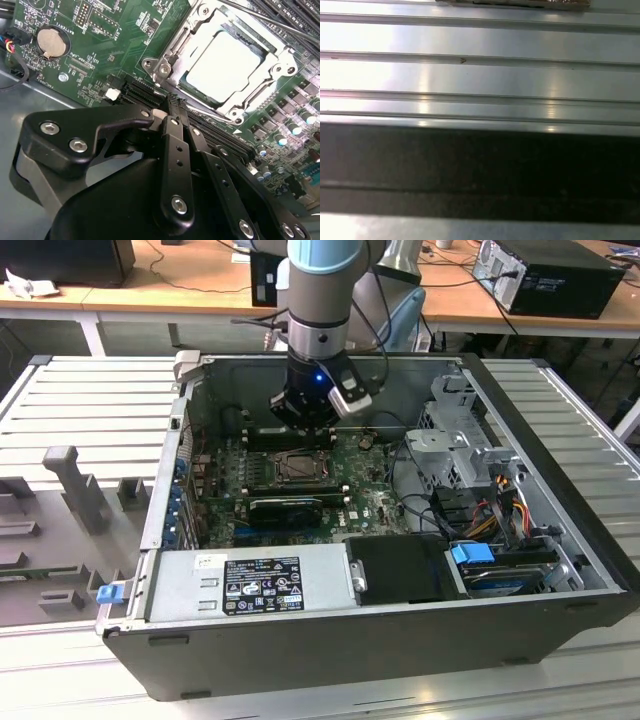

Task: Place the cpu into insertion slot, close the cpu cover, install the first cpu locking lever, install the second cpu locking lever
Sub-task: 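Install the first cpu locking lever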

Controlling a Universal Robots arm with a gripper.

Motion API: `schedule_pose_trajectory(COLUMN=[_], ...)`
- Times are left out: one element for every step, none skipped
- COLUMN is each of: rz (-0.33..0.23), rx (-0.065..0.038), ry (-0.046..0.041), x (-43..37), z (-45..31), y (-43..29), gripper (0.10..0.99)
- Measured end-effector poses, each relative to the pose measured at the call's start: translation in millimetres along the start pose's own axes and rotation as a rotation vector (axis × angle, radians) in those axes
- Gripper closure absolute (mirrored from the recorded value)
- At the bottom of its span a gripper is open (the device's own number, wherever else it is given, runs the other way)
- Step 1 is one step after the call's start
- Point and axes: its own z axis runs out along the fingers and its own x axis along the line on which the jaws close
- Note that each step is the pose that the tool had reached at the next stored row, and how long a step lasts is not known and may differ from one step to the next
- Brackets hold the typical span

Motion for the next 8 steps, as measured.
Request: schedule_pose_trajectory(rz=[0.0, -0.001, -0.001, -0.001, -0.002, -0.002, -0.003, -0.004], rx=[0.0, 0.0, 0.0, 0.0, 0.0, 0.0, 0.0, 0.001], ry=[0.0, 0.0001, 0.0001, 0.0001, 0.0001, 0.0002, 0.0002, 0.0002], x=[-0.1, -0.3, -0.4, -0.5, -0.6, -0.6, -0.6, -0.6], z=[0.3, 0.8, 1.2, 1.8, 2.2, 2.4, 2.8, 3.1], y=[0.0, 0.0, -0.1, -0.1, -0.1, -0.1, -0.2, -0.2], gripper=[0.98, 0.98, 0.98, 0.98, 0.98, 0.98, 0.98, 0.98])
